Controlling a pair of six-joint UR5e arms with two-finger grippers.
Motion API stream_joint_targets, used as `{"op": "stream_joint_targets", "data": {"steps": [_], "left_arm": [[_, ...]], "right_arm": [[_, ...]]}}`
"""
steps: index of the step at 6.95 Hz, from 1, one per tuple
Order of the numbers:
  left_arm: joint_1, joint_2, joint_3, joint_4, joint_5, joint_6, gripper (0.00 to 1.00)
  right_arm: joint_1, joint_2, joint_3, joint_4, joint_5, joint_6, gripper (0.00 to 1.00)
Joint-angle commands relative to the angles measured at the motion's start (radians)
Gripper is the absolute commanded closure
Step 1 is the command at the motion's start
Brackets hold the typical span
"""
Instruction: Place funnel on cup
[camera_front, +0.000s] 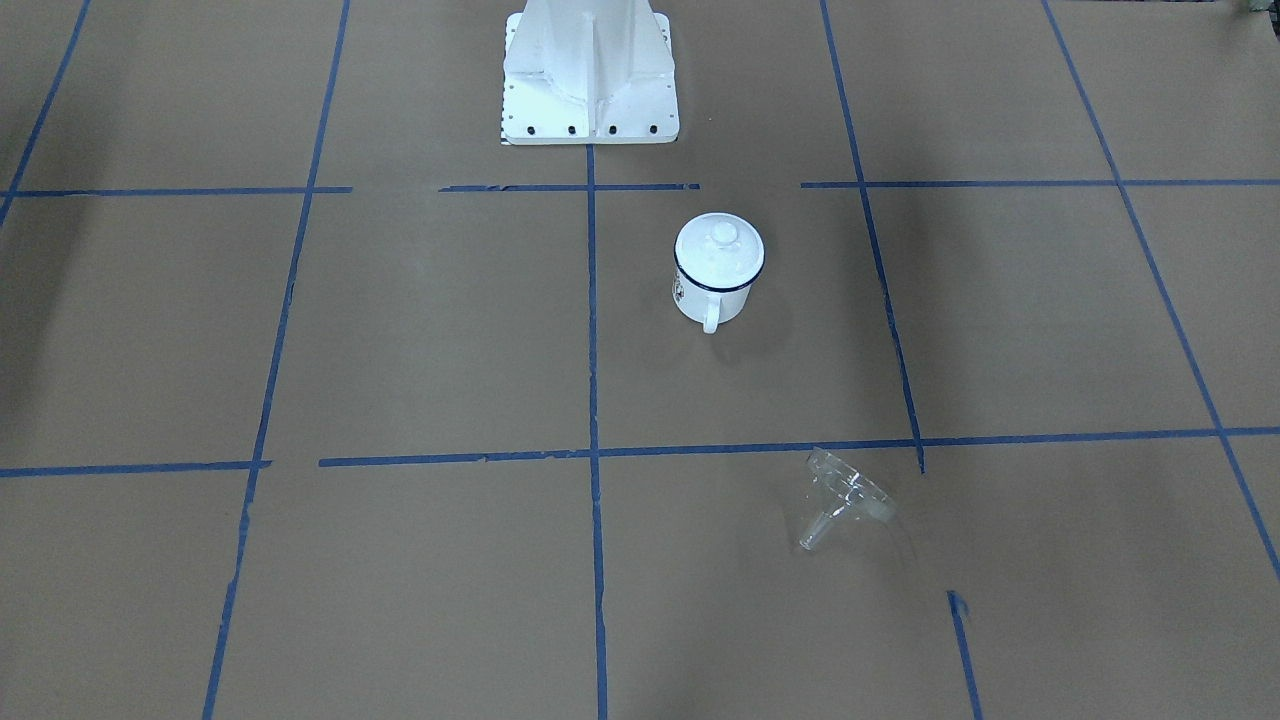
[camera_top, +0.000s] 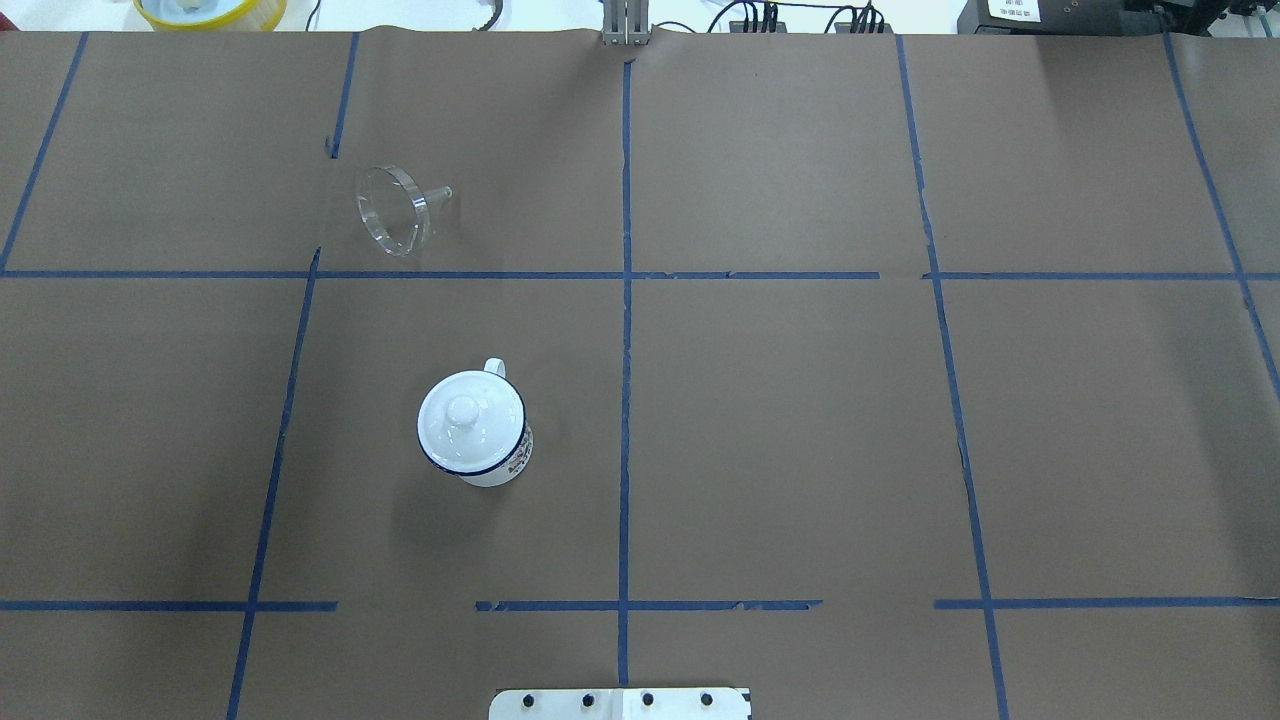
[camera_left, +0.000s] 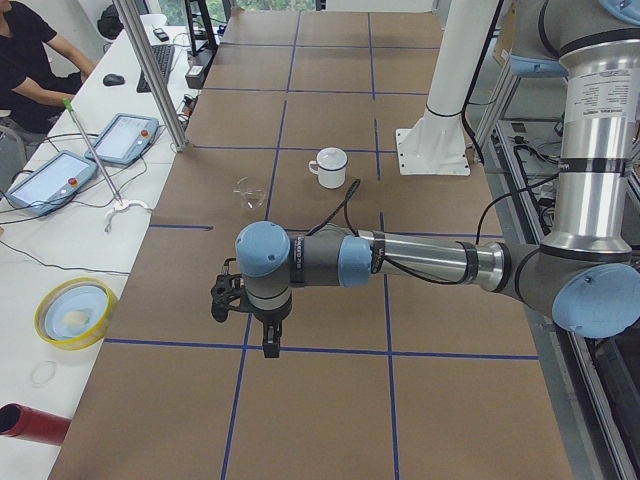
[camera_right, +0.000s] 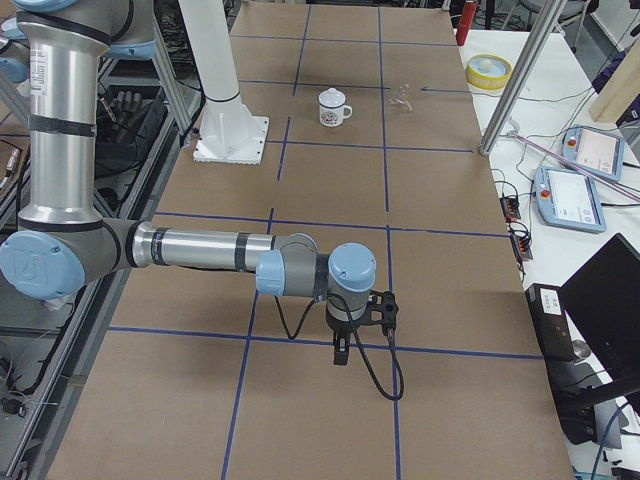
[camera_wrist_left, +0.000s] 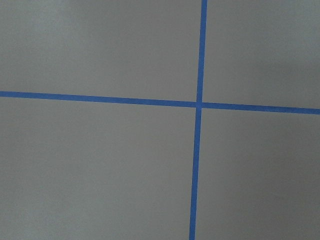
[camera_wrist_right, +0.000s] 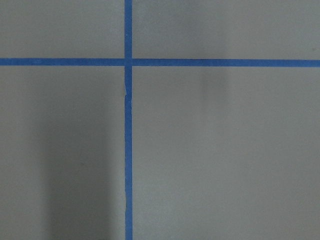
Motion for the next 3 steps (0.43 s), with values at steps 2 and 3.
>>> {"op": "stream_joint_targets", "data": {"steps": [2,3], "left_arm": [[0.005,-0.002,0.011,-0.01,-0.003,0.001,0.0],[0.003,-0.006,0.003,-0.01,-0.003,-0.007,0.0]], "right_arm": [[0.0,0.0,0.0,0.0,0.0,0.0,0.0],[0.0,0.0,0.0,0.0,0.0,0.0,0.0]]}}
